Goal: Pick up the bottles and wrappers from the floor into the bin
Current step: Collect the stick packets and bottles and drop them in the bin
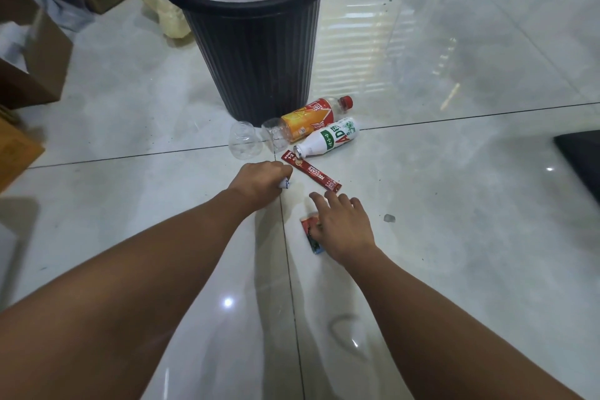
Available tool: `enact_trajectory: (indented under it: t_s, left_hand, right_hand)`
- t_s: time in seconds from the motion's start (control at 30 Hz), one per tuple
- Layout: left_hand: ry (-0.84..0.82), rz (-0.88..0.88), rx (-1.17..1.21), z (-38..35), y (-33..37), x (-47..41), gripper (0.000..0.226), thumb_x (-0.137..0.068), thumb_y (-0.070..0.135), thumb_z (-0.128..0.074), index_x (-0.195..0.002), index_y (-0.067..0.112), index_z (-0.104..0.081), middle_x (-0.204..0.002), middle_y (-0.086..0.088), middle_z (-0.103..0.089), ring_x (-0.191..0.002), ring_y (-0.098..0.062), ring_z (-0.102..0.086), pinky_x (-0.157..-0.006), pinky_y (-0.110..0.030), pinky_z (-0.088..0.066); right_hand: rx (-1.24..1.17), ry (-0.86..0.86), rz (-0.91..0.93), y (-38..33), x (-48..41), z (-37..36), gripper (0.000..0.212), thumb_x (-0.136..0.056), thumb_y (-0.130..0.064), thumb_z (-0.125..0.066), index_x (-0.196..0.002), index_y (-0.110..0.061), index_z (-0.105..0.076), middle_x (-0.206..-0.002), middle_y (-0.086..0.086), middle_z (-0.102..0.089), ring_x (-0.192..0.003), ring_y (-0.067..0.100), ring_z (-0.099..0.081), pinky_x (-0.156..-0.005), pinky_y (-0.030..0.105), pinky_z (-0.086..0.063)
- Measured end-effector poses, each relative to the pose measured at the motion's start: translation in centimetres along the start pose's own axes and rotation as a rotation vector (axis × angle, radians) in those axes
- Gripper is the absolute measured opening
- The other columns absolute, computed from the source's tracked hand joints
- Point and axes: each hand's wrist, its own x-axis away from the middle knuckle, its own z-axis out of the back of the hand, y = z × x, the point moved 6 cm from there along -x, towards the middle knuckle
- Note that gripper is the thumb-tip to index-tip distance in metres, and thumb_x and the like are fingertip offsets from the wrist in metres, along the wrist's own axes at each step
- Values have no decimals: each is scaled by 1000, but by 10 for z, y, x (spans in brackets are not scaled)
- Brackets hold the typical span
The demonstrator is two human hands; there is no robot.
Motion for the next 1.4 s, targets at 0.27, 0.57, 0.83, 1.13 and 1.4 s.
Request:
enact_trajectory:
  t_s: [0.27, 0.57, 0.83, 1.13, 1.4]
  left_hand:
    - [-3, 26, 16, 2, 8, -4, 11, -89, 11, -54, -99, 16, -56, -105, -5, -61, -94, -21, -54, -76, -32, -50]
    - [-19, 41, 15, -1, 6, -6, 9, -89, 10, -51, -94, 16, -54, -104, -3, -61, -93, -21, -53, -74, -32, -47]
    - [32, 46, -23, 12, 5, -2, 7, -90, 12, -50, -93, 17, -54, -104, -3, -62, -97, -21, -54, -66, -27, -36]
    - [126, 158, -163, 63, -10, 2, 14, -93, 18, -52, -106, 18, -56, -103, -6, -65, -88, -23, -59, -66, -28, -44]
    - [177, 38, -234, 132, -6, 7, 14, -92, 24, -52, -106, 19, -53, -101, -1, -65, -90, -22, -61, -69, -28, -46]
  right_hand:
    - [-43, -97, 7, -13, 3, -12, 49, -95, -30, -48, -138, -13, -34, -133, 15, -39, -115, 31, -43, -93, 36, -38]
    - [-153, -124, -44, -27, -6, -20, 52, -88, -1, -57, -133, -6, -32, -120, 16, -48, -106, 30, -51, -82, 33, -42]
    - [-144, -144, 18, -34, -13, -15, 26, -94, -4, -49, -120, -4, -51, -118, 12, -52, -109, 27, -51, -72, 30, -37]
    - [-235, 139, -117, -24, -36, 59, 24, -94, -13, -50, -116, -10, -56, -110, 9, -63, -96, 24, -61, -75, 31, -46]
    - [-259, 495, -75, -22, -54, 178, 19, -95, -15, -49, -113, -14, -54, -107, 6, -63, -94, 24, -58, -70, 30, -38]
